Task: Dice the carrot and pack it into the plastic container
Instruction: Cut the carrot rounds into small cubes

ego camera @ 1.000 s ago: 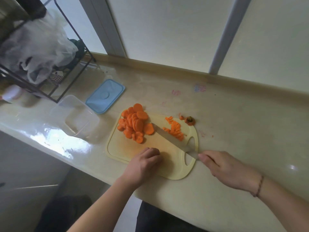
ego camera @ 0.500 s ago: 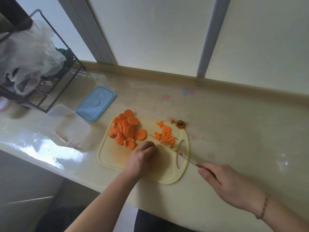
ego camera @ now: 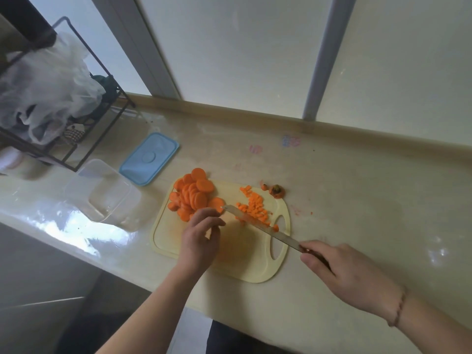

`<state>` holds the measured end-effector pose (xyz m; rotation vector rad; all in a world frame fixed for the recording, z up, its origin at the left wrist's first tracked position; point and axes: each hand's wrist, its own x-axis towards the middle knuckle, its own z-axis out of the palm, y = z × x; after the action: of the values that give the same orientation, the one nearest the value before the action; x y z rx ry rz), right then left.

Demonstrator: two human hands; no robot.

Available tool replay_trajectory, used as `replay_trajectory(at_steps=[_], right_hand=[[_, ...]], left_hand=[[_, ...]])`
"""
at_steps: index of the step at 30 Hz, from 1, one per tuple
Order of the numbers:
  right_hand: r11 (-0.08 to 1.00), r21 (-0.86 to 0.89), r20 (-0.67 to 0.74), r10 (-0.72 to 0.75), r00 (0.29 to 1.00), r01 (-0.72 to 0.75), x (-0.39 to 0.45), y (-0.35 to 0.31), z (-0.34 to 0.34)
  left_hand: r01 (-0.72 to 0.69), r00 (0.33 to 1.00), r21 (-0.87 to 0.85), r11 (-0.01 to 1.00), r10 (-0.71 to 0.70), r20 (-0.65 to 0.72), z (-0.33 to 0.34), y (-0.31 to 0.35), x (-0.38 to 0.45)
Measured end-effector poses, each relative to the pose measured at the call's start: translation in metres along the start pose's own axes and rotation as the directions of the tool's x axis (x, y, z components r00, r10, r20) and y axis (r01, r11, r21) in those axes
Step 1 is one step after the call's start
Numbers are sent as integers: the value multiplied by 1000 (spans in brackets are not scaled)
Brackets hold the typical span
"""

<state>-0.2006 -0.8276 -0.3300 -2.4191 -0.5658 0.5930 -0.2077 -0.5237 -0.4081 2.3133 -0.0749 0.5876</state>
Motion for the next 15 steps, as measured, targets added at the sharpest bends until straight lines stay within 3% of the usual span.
replay_trajectory(at_steps=[4, 6, 7, 9, 11, 12, 15], right_hand=[[967, -243, -72, -91, 993, 71, 6, 8, 0], [923, -360, -102, -185, 977, 137, 11, 11, 1], [900, -403, -99, -225, 969, 167, 14, 12, 1], [858, -463, -82, -290, 954, 221, 19, 15, 2], [821, -515, -93, -339, 936, 247, 24, 18, 4], [809, -531, -100, -355, 929, 252, 26, 19, 5], [779, -558, -124, -420, 899, 287, 32, 23, 8]], left_hand=[[146, 963, -12, 989, -145, -227, -23, 6, 16], [180, 954, -84, 980, -195, -229, -30, 16, 31], [174, 967, -128, 976, -194, -164, -33, 22, 39], [182, 978, -179, 967, -161, 130, -37, 32, 54], [185, 864, -67, 980, -129, 487, -32, 38, 63], [130, 802, 10, 991, -111, 587, -27, 39, 63], [-44, 782, 141, 989, -53, 621, -12, 32, 60]])
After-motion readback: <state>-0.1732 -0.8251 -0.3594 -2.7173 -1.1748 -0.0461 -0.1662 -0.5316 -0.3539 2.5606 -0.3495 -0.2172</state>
